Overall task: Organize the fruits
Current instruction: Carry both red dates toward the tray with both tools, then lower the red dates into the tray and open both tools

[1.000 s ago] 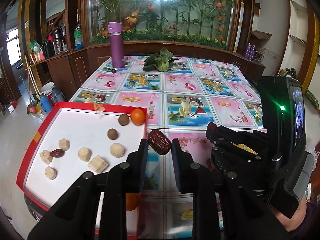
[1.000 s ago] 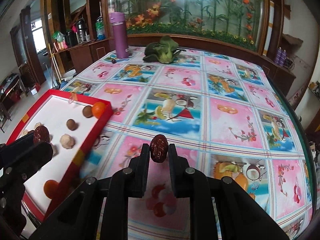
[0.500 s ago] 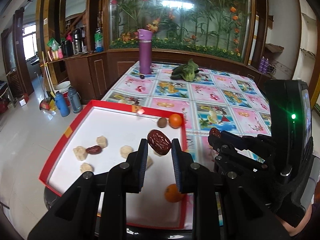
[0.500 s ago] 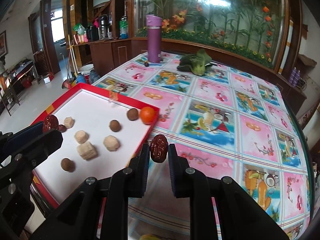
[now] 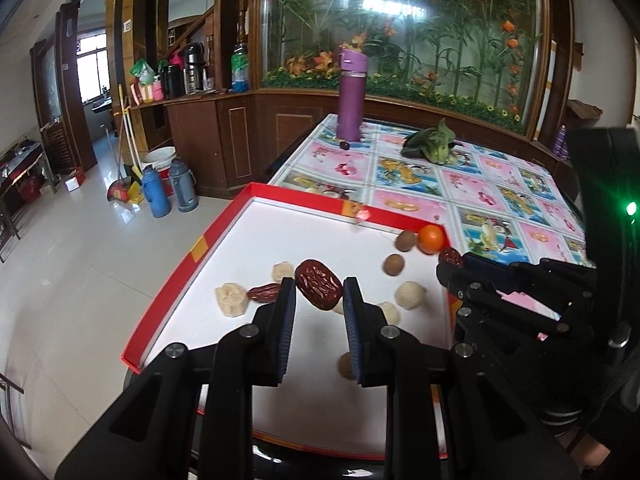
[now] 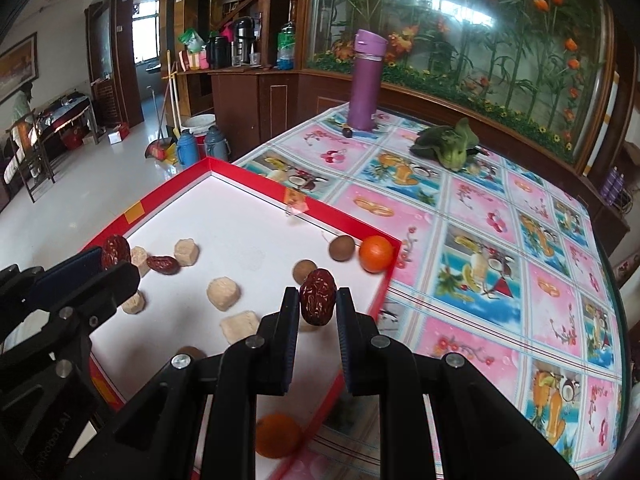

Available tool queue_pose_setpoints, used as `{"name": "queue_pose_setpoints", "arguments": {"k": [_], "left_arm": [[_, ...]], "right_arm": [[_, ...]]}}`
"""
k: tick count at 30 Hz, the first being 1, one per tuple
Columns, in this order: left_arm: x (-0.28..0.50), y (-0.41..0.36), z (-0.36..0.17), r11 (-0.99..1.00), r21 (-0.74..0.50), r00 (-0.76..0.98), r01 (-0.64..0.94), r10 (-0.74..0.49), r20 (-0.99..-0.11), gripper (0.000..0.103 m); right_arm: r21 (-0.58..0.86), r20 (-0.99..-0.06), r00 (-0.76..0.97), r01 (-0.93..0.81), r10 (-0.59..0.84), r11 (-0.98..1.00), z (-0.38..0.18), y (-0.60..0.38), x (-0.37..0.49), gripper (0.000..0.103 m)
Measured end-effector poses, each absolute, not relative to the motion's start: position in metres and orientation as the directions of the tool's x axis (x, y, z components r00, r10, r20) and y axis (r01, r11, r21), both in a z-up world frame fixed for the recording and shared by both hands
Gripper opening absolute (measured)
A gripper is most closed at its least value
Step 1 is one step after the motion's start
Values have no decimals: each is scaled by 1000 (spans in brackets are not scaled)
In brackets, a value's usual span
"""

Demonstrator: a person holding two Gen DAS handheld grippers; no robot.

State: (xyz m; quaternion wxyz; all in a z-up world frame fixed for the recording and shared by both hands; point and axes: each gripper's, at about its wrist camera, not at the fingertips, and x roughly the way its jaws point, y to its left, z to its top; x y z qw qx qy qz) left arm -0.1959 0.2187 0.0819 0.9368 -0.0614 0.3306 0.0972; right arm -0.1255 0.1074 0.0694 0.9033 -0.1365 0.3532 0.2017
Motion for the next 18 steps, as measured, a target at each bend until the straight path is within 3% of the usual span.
{"name": "queue_pose_setpoints", "arguments": {"k": [18], "left_arm": [[-176, 250, 55, 962, -32, 707, -270, 175, -685, 26]], "right_arm": [[-63, -738, 612, -484, 286, 873, 58, 148, -95, 17]]}}
